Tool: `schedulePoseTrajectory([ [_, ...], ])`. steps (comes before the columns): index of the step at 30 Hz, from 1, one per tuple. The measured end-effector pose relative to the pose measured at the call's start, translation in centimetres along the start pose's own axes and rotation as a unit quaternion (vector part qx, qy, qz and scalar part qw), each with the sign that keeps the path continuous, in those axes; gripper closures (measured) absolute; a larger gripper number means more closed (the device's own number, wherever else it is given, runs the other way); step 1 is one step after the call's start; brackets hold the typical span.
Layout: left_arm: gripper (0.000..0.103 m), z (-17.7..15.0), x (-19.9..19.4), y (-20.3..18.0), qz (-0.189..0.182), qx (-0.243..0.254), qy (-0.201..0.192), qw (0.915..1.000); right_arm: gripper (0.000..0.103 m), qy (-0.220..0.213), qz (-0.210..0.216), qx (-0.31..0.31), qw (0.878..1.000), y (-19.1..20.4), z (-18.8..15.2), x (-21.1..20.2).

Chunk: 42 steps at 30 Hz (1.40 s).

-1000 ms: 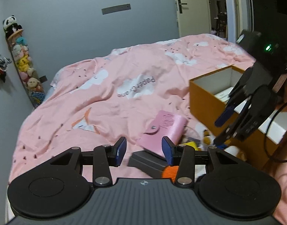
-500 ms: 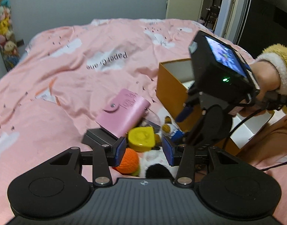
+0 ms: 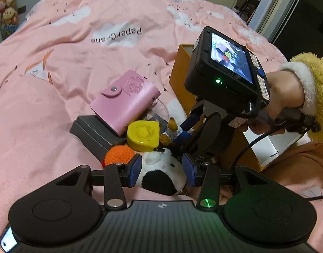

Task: Organize objects
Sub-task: 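Grasp the white-and-black plush with the left gripper while the right grasps the brown dog plush, then carry the brown dog plush into the box with the right gripper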

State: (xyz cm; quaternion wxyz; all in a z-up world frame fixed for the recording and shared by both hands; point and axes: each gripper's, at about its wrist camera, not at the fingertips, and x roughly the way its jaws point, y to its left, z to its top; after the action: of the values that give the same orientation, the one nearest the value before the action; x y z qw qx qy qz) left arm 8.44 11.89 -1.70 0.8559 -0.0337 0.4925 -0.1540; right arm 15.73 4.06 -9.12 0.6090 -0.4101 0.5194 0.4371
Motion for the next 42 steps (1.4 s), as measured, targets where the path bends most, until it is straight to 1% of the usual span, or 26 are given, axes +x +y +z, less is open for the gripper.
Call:
schedulePoseTrajectory([
  [1, 0.050, 0.1, 0.1, -0.1, 0.000, -0.004, 0.005, 1.0000, 0.061, -0.005, 0.001, 0.001, 1.000, 0.0, -0.2, 0.0],
  [4, 0.050, 0.3, 0.6, -0.2, 0.004, -0.015, 0.019, 0.9997, 0.066, -0.031, -0.001, -0.004, 1.000, 0.2, -1.0, -1.2],
  [9, 0.050, 0.8, 1.3, -0.1, 0.020, -0.038, 0.040, 0.9983, 0.068, -0.087, -0.001, 0.004, 0.996, 0.1, -3.1, -5.2],
  [12, 0.050, 0.9, 1.7, -0.1, 0.020, -0.056, 0.054, 0.9968, 0.069, -0.130, -0.004, 0.022, 0.991, -0.2, -4.1, -8.0],
  [14, 0.050, 0.9, 2.0, -0.2, 0.021, -0.070, 0.061, 0.9955, 0.069, -0.165, 0.000, 0.044, 0.985, -0.7, -4.4, -10.2],
  [16, 0.049, 1.1, 2.3, -0.1, 0.026, -0.087, 0.069, 0.9935, 0.069, -0.198, 0.007, 0.067, 0.978, -1.3, -5.5, -12.1],
  [18, 0.046, 1.3, 2.9, 0.0, 0.038, -0.103, 0.077, 0.9910, 0.069, -0.233, 0.010, 0.091, 0.968, -1.8, -6.6, -14.1],
  [20, 0.046, 1.4, 3.4, 0.0, 0.052, -0.112, 0.086, 0.9886, 0.068, -0.264, 0.008, 0.111, 0.958, -2.4, -8.1, -16.1],
  [22, 0.045, 1.3, 4.0, -0.1, 0.066, -0.120, 0.096, 0.9860, 0.068, -0.286, 0.003, 0.125, 0.950, -3.0, -9.6, -17.9],
  [23, 0.045, 1.2, 4.5, 0.1, 0.064, -0.133, 0.105, 0.9834, 0.068, -0.295, -0.003, 0.132, 0.946, -3.4, -10.4, -18.6],
  [24, 0.043, 1.0, 4.8, 0.2, 0.061, -0.145, 0.112, 0.9812, 0.068, -0.299, -0.009, 0.138, 0.944, -3.7, -11.1, -19.1],
  [27, 0.042, 0.5, 5.4, 0.4, 0.077, -0.167, 0.109, 0.9769, 0.068, -0.299, -0.034, 0.161, 0.940, -4.8, -13.3, -19.8],
  [31, 0.036, 0.1, 5.9, 0.7, 0.081, -0.208, 0.098, 0.9698, 0.068, -0.272, -0.061, 0.193, 0.941, -6.5, -15.8, -18.6],
  [32, 0.033, 0.0, 6.2, 0.6, 0.083, -0.216, 0.096, 0.9680, 0.068, -0.263, -0.067, 0.201, 0.941, -6.9, -16.4, -18.0],
  [33, 0.030, -0.1, 6.5, 0.5, 0.087, -0.220, 0.096, 0.9670, 0.068, -0.254, -0.071, 0.206, 0.942, -7.1, -16.9, -17.4],
  [35, 0.029, -0.4, 7.2, 0.1, 0.101, -0.222, 0.097, 0.9648, 0.068, -0.239, -0.070, 0.215, 0.944, -7.4, -17.8, -16.1],
  [38, 0.022, -0.7, 7.8, -0.6, 0.120, -0.217, 0.091, 0.9645, 0.068, -0.221, -0.068, 0.228, 0.946, -7.9, -18.8, -14.3],
  [42, 0.019, -1.0, 8.7, -1.7, 0.142, -0.201, 0.087, 0.9653, 0.068, -0.203, -0.059, 0.242, 0.947, -8.1, -19.9, -12.3],
])
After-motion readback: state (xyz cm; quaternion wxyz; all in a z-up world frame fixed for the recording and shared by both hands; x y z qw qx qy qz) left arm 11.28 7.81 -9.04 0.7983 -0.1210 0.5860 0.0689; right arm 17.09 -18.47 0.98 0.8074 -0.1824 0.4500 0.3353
